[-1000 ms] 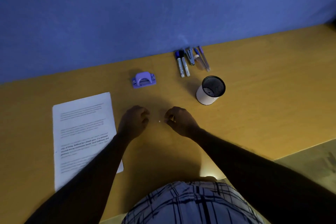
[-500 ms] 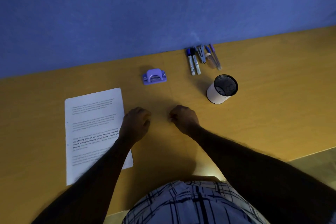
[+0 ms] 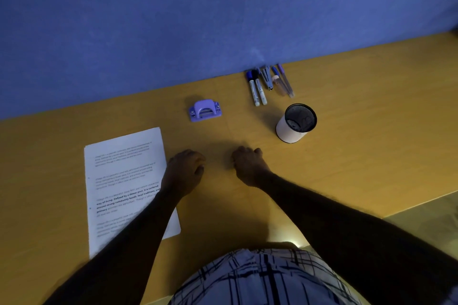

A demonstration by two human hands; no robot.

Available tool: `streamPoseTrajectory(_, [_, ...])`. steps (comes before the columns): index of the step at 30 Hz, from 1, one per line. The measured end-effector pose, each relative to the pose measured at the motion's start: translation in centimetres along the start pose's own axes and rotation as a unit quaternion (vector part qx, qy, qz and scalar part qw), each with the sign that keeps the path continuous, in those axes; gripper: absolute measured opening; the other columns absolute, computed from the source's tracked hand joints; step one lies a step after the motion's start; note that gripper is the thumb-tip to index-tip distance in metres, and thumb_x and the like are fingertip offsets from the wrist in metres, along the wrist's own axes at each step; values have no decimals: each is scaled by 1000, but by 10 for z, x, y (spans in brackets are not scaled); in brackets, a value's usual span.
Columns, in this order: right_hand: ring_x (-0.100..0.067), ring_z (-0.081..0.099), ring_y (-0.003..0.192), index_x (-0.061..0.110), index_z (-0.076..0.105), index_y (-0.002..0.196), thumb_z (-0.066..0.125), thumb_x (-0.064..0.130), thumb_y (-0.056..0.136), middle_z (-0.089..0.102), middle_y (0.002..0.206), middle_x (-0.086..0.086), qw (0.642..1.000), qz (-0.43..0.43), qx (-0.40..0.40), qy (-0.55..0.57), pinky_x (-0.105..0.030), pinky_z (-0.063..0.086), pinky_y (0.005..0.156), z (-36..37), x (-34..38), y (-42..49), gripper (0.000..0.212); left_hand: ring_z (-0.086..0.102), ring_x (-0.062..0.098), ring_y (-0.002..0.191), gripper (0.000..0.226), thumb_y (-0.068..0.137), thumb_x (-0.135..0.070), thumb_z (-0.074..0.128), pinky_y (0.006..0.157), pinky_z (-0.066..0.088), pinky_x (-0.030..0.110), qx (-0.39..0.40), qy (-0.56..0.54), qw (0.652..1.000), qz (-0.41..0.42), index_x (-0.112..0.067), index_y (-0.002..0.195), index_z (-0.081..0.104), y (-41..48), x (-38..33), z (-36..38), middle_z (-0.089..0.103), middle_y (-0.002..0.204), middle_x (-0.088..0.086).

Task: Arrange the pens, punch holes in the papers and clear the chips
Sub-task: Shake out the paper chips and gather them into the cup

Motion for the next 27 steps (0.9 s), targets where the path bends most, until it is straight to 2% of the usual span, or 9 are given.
streamPoseTrajectory(2, [-24, 55, 104, 12, 58, 109, 49, 13, 95, 56, 112, -8, 996, 16, -38, 81, -44, 42, 96, -15, -12, -6, 17, 61, 21, 102, 26, 88, -20, 61, 90, 51, 41, -1, -1, 1000, -3, -14, 112, 67, 3, -1, -1, 67, 111, 4])
streamPoseTrajectory(6, [-19, 56, 86, 8, 61, 94, 52, 7, 94, 60, 99, -9, 965, 14, -160, 205, -38, 50, 79, -64, -42, -23, 9, 61, 21, 102, 25, 87, -20, 60, 89, 50, 39, -9, -4, 1000, -6, -14, 111, 67, 10, -4, -2, 67, 110, 4])
streamPoseTrajectory(9, [-13, 51, 82, 5, 62, 90, 56, 4, 92, 60, 92, -7, 942, 27, -243, 228, -30, 43, 72, -103, -76, -37, 6, 62, 19, 101, 25, 87, -18, 62, 90, 49, 36, -13, -3, 1000, 9, -13, 111, 67, 18, -14, -2, 68, 110, 3])
streamPoseTrajectory(12, [-13, 48, 83, 7, 62, 88, 57, 4, 89, 56, 88, -2, 938, 44, -280, 199, -29, 38, 72, -131, -108, -47, 6, 62, 20, 101, 25, 87, -18, 63, 90, 50, 38, -8, 5, 1000, 27, -12, 111, 67, 28, -26, -1, 67, 110, 4])
streamPoseTrajectory(14, [-17, 49, 81, 7, 64, 88, 58, 5, 88, 57, 88, -3, 943, 54, -281, 171, -30, 36, 69, -143, -122, -50, 6, 61, 20, 102, 26, 87, -20, 61, 90, 50, 39, 6, 16, 999, 30, -13, 112, 66, 37, -32, 0, 66, 112, 4])
streamPoseTrajectory(18, [-30, 58, 87, 4, 66, 97, 60, 14, 90, 63, 96, -15, 959, 86, -249, 104, -36, 44, 69, -153, -143, -48, 13, 60, 21, 103, 28, 87, -23, 60, 92, 49, 40, 37, 31, 998, 28, -15, 114, 65, 52, -42, 1, 64, 114, 3])
streamPoseTrajectory(23, [-31, 63, 90, 10, 68, 99, 62, 23, 89, 68, 101, -12, 960, 159, -207, 104, -44, 54, 71, -157, -159, -44, 17, 60, 23, 104, 29, 85, -24, 63, 92, 49, 41, 46, 35, 998, 18, -16, 114, 66, 61, -49, -1, 64, 116, 4])
streamPoseTrajectory(27, [-30, 64, 91, 11, 69, 106, 55, 23, 95, 69, 105, -13, 977, 140, -154, 43, -36, 52, 66, -155, -158, -37, 22, 60, 23, 105, 30, 86, -24, 63, 91, 49, 40, 48, 37, 998, 15, -16, 115, 65, 66, -53, -3, 64, 117, 4])
Point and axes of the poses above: each hand's wrist, its own y-axis towards the middle knuckle, its own z-axis out of the palm, x = y × z, the point moved 7 cm from there along y, towards the middle knuckle
